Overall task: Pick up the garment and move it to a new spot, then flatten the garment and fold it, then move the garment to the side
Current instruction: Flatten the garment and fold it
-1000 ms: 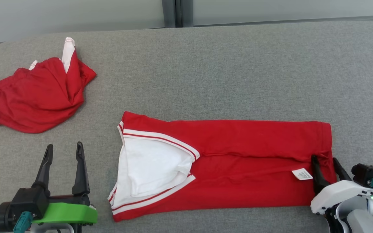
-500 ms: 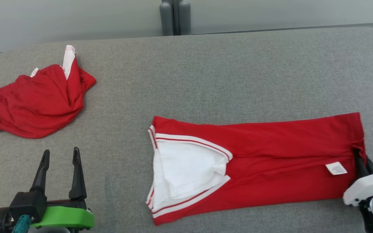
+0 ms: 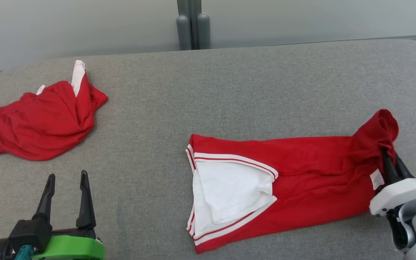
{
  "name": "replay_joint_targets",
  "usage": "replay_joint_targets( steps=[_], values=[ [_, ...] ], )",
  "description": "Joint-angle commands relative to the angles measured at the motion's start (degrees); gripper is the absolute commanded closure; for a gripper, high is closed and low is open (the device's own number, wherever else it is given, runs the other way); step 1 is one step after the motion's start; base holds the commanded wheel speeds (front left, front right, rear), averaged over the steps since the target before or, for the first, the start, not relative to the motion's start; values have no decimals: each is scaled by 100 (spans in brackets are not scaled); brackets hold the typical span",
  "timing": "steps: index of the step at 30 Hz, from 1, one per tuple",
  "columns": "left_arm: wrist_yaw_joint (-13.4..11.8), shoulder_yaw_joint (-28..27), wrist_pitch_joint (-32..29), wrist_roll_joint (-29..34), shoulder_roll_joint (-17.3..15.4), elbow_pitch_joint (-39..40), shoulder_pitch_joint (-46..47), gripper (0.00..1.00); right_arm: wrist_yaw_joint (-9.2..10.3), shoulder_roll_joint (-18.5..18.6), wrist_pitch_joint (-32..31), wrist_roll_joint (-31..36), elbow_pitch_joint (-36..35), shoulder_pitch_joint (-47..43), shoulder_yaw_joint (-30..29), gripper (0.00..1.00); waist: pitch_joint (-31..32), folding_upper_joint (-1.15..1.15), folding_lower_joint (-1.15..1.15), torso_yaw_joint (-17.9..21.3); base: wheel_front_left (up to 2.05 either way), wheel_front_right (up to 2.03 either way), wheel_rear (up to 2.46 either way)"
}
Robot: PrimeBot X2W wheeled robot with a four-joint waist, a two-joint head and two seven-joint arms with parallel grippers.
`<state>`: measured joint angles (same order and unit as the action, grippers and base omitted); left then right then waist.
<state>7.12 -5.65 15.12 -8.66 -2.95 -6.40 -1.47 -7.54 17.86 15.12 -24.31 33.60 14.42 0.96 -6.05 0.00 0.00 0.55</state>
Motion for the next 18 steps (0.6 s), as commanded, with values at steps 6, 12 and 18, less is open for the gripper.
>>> replay_joint_targets(
  steps=[6, 12, 18],
  values=[
    [-31, -21, 2, -56, 4, -17, -93, 0, 11, -354, -87, 74, -531, 96, 728, 100, 33, 0, 0, -79, 0, 0, 0],
    [-40, -8, 2, -87, 4, -61, -98, 0, 11, -698, -245, 36, -958, 36, 1611, 100, 67, 0, 0, -192, 0, 0, 0],
    [-40, 22, 2, -108, 4, -83, -50, 0, 11, -1026, -332, -34, -1157, 96, 2231, 100, 52, 0, 0, -328, 0, 0, 0]
  ],
)
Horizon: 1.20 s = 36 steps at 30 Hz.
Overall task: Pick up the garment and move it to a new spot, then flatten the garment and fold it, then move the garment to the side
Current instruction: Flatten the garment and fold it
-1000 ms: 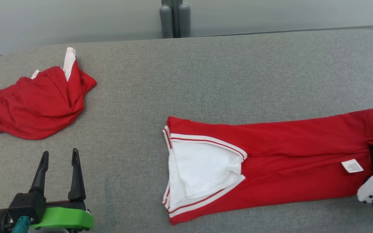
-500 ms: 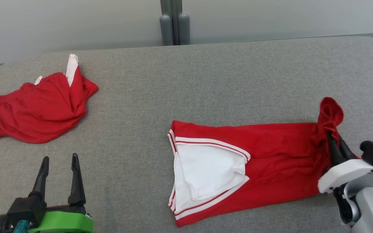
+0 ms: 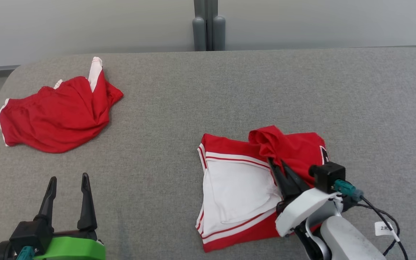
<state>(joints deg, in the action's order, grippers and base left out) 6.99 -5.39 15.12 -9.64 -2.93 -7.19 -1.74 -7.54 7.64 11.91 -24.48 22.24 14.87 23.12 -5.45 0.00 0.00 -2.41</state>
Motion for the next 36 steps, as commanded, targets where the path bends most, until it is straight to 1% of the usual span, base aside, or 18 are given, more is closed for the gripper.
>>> replay_joint_targets(
  steps=[1, 7, 14, 15, 16, 20, 24, 26, 31, 36],
  values=[
    [-25, 5, 2, -9, 2, -12, -14, 0, 11, -58, -11, -37, -23, 87, 119, 100, -13, 0, 0, -57, 0, 0, 0],
    [-16, 69, 2, -7, 2, -55, 55, 0, 10, -333, 29, -101, 201, 310, 540, 100, -47, 0, 0, -193, 0, 0, 0],
    [-7, 133, 2, -17, 1, -128, 137, 0, 11, -454, 105, -214, 774, 608, 916, 100, -72, 0, 0, -358, 0, 0, 0],
    [-5, 145, 2, -22, 1, -138, 148, 0, 11, -456, 108, -185, 899, 650, 948, 60, -76, 0, 0, -377, 0, 0, 0],
    [-4, 154, 2, -26, 1, -147, 153, 0, 10, -466, 141, -278, 910, 672, 1005, 0, -77, 0, 0, -390, 0, 0, 0],
    [-2, 139, 2, -45, 1, -183, 136, 0, 10, -461, 259, -496, 845, 781, 1137, 0, -79, 0, 0, -391, 0, 0, 0],
    [-8, 110, 2, -62, 1, -219, 124, 0, 10, -465, 330, -390, 620, 855, 927, 0, -42, 0, 0, -307, 0, 0, 0],
    [-4, 110, 2, -61, 1, -227, 135, 0, 10, -419, 331, -288, 275, 841, 660, 0, -13, 0, 0, -263, 0, 0, 0],
    [2, 165, 2, -43, 1, -193, 138, 0, 10, -104, 326, 83, -615, 404, -166, 0, 74, 0, 0, -182, 0, 0, 0],
    [-3, 217, 2, -29, 1, -134, 58, 0, 10, 151, 328, 362, -1190, -211, -960, 0, 163, 0, 0, -120, 0, 0, 0]
  ],
)
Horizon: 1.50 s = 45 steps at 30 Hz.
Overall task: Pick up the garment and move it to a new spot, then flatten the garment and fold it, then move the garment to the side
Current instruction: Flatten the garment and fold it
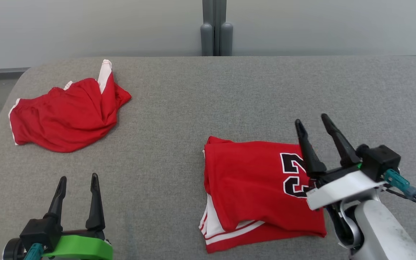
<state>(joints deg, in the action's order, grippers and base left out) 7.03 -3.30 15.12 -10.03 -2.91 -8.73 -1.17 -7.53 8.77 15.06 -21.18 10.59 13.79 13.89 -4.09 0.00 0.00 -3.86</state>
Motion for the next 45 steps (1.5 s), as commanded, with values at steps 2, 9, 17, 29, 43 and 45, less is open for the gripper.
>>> replay_joint_targets(
  steps=[2, 9, 17, 29, 43, 45],
  values=[
    [-5, 35, 2, 16, -2, 41, -34, 0, 9, 64, 14, 96, -182, -341, -306, 0, 51, 0, 0, 46, 0, 0, 0],
    [-47, 116, 2, 9, -2, 110, -128, 0, 9, -68, 14, 241, -540, -1078, -861, 0, 105, 0, 0, 94, 0, 0, 0],
    [-48, 169, 2, 55, -1, 124, -149, 0, 9, -231, 15, 433, -620, -1343, -865, 0, 126, 0, 0, 109, 0, 0, 0],
    [-17, 427, 2, 54, -1, 143, -232, 0, 9, -198, 15, 497, -513, -1295, -873, 0, 190, 0, 0, 46, 0, 0, 0],
    [49, 2699, 2, 22, -299, -438, -3, 0, 9, -219, 15, 542, -414, -1225, -759, 0, 124, 0, 0, 35, 0, 0, 0],
    [50, 3027, 2, -83, -361, -603, 90, 0, 9, -224, 15, 539, -402, -1208, -726, 0, 89, 0, 0, 78, 0, 0, 0]
  ],
)
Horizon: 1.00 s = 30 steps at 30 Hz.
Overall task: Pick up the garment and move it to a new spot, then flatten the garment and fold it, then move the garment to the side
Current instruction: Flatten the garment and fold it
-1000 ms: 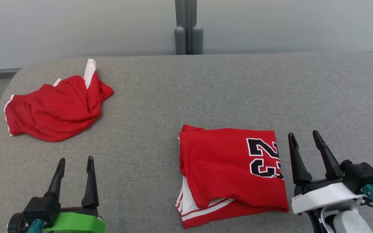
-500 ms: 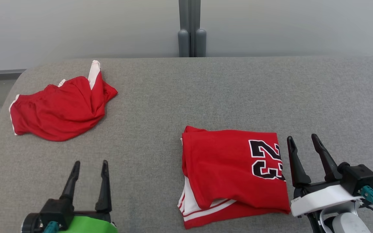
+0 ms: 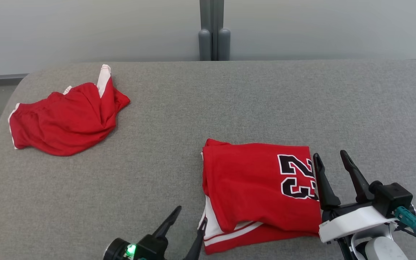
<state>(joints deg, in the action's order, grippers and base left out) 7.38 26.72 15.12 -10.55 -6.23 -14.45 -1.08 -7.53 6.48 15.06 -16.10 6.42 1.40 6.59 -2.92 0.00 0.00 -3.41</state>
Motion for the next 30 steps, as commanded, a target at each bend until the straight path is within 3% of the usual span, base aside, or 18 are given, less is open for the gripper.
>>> replay_joint_targets(
  steps=[1, 8, 21, 22, 23, 24, 30],
  values=[
    [15, 172, 2, -83, -58, -127, 130, 0, 9, 3, 15, 28, 20, 37, 13, 0, -41, 0, 0, 52, 0, 0, 0],
    [15, 1026, 2, -386, -188, -845, 609, 0, 9, 1, 15, 20, 47, 135, 58, 0, -188, 0, 0, 285, 0, 0, 0],
    [15, 1317, 2, -570, -73, -1477, 993, 0, 9, -20, 15, 69, -15, 235, -12, 0, -387, 0, 0, 560, 0, 0, 0],
    [15, 1271, 2, -560, -50, -1510, 1034, 36, 9, -21, 15, 74, -23, 237, -13, 0, -392, 0, 0, 565, 0, 0, 0],
    [16, 1236, 2, -552, -30, -1517, 1058, 59, 9, -23, 15, 79, -28, 238, -15, 0, -394, 0, 0, 565, 0, 0, 0],
    [16, 1169, 2, -528, -1, -1508, 1080, 100, 9, -24, 15, 87, -32, 235, -18, 0, -392, 0, 0, 562, 0, 0, 0],
    [16, 943, 2, -262, 17, -1367, 1040, 100, 9, -36, 15, 93, -39, 168, -52, 0, -354, 0, 0, 500, 0, 0, 0]
  ],
)
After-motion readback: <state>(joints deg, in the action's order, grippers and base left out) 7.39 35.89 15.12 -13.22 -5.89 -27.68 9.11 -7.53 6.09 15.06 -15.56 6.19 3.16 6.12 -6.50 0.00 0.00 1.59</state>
